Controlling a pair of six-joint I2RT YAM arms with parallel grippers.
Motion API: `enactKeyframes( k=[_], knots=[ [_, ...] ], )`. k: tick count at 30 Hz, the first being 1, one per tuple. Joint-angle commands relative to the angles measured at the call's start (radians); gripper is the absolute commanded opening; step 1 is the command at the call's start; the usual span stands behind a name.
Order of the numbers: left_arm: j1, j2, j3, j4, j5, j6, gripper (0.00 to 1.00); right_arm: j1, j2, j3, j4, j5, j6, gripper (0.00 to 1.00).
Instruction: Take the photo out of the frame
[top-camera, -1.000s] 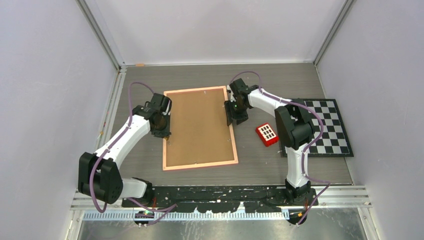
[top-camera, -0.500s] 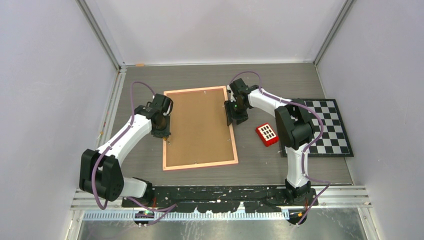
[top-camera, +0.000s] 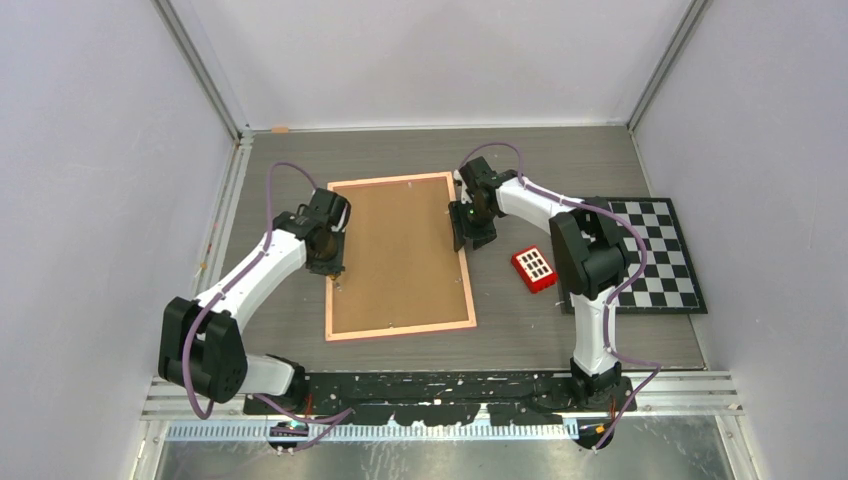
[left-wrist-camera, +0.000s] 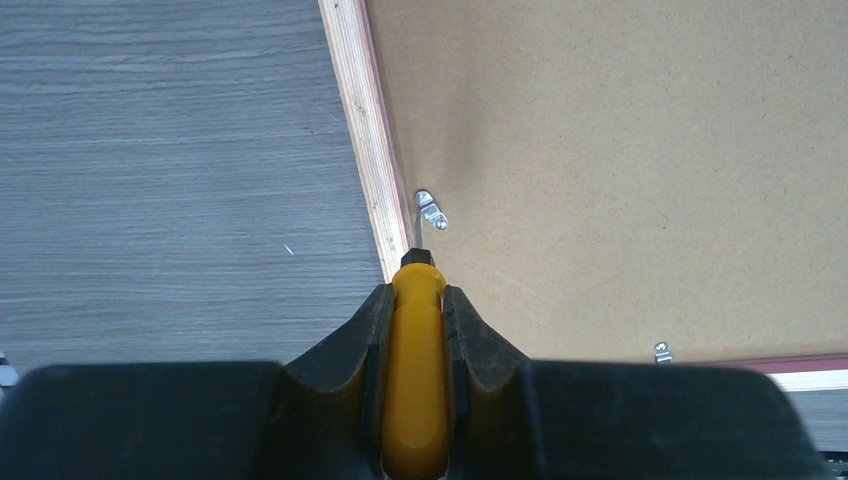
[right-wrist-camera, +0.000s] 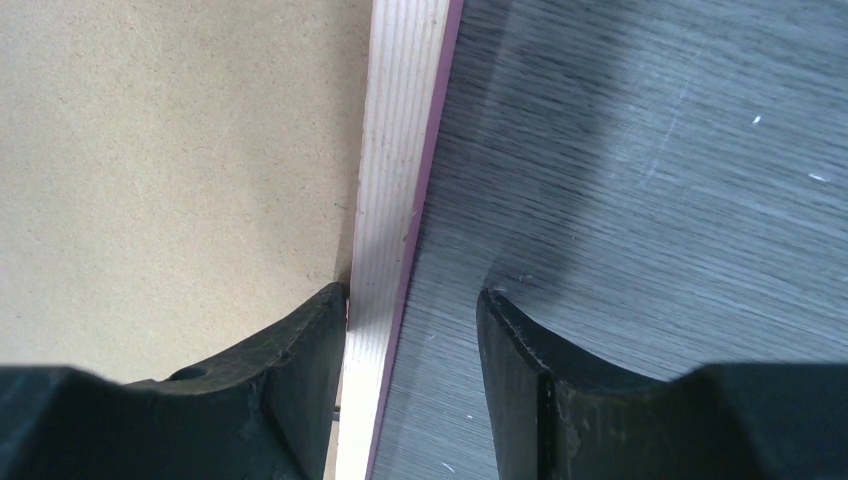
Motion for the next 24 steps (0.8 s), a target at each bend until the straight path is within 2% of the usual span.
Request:
enactKeyframes(
  k=[1,13,24],
  knots=[
    [-0.025,0.000,-0.027,0.077,0.103,0.003,0.00,0.004,0.019,-0.014,-0.014,-0.027,0.021,0.55],
    [-0.064,-0.022,-0.061,0.141,0.292,0.128,0.00,0.005,0.022,-0.018,-0.012,-0.036,0.014,0.55],
    [-0.064,-0.051,-0.036,0.118,0.424,0.193,0.00,0.004,0.033,-0.015,-0.014,-0.016,0.002,0.53]
  ],
)
